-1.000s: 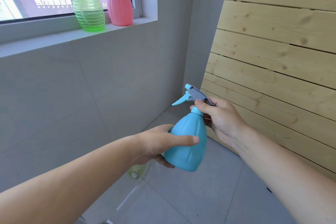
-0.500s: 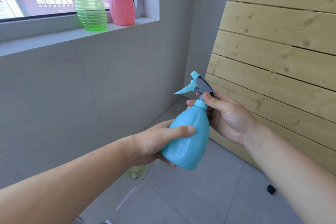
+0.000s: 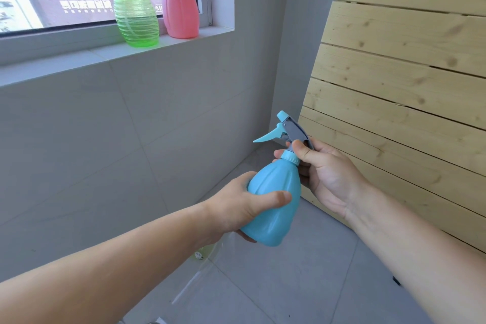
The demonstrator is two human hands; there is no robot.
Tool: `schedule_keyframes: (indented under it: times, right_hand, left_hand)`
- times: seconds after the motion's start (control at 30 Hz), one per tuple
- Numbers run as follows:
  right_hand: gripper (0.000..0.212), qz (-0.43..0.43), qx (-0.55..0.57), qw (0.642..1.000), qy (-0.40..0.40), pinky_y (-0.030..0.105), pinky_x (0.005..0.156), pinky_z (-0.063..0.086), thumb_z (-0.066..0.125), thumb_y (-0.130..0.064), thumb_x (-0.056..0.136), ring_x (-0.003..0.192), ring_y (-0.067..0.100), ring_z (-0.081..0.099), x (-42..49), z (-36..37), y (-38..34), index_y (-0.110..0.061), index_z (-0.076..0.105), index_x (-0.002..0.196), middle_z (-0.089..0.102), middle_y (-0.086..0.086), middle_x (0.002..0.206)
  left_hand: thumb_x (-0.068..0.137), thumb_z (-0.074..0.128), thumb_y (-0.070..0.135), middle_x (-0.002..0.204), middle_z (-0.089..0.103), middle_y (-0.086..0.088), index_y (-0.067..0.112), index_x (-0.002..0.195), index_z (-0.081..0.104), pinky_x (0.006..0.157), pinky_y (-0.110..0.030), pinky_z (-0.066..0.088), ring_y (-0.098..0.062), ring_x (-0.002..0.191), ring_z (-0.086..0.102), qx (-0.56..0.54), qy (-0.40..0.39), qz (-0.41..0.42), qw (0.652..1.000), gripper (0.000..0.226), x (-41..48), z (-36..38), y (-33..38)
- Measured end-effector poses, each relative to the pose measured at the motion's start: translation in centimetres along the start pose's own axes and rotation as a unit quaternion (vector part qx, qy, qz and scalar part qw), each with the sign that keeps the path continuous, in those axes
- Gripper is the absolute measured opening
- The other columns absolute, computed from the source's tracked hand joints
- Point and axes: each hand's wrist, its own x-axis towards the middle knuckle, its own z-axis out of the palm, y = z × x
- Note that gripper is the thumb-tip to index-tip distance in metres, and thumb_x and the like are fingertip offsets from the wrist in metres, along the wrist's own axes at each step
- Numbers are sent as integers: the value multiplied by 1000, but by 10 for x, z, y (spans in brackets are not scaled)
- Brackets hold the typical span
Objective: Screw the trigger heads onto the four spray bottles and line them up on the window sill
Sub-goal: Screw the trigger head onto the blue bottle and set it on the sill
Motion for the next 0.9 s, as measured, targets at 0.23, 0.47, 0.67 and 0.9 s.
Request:
schedule_keyframes:
  times: [0.23, 0.47, 0.67, 0.9]
  right_hand:
    - [31, -20, -19, 1000, 5, 32, 74, 54, 63, -31, 94, 87, 19, 72, -5, 3, 1, -15, 62, 121, 76, 9, 113]
    - [26, -38, -146, 987, -55, 51, 95, 58, 62, -31, 96, 107, 21, 74, -14, 21, 6, -28, 68, 121, 78, 2, 110]
    - [42, -107, -179, 971, -116, 45, 88, 61, 62, -24, 97, 103, 19, 76, 10, 82, -24, -46, 56, 132, 79, 1, 110]
    - [55, -204, -185, 949, -154, 40, 87, 63, 68, -24, 93, 102, 18, 76, 66, 205, -76, -41, 49, 142, 71, 4, 123]
  left_hand:
    - [74, 79, 48, 117, 75, -9, 25, 122, 61, 68, -35, 62, -26, 96, 77, -36, 20, 35, 999, 57, -2, -9, 6]
    - [92, 70, 41, 118, 73, -2, 28, 125, 59, 72, -34, 63, -20, 96, 76, -122, 109, 100, 981, 37, -9, -27, 18]
    - [80, 56, 66, 147, 49, 9, 52, 138, 50, 105, -46, 54, -15, 130, 56, -126, 197, 182, 955, 61, -24, -75, 41]
    - [105, 51, 31, 115, 74, 9, 25, 138, 57, 73, -13, 59, 4, 91, 74, -78, 289, 260, 918, 34, -65, -188, 98]
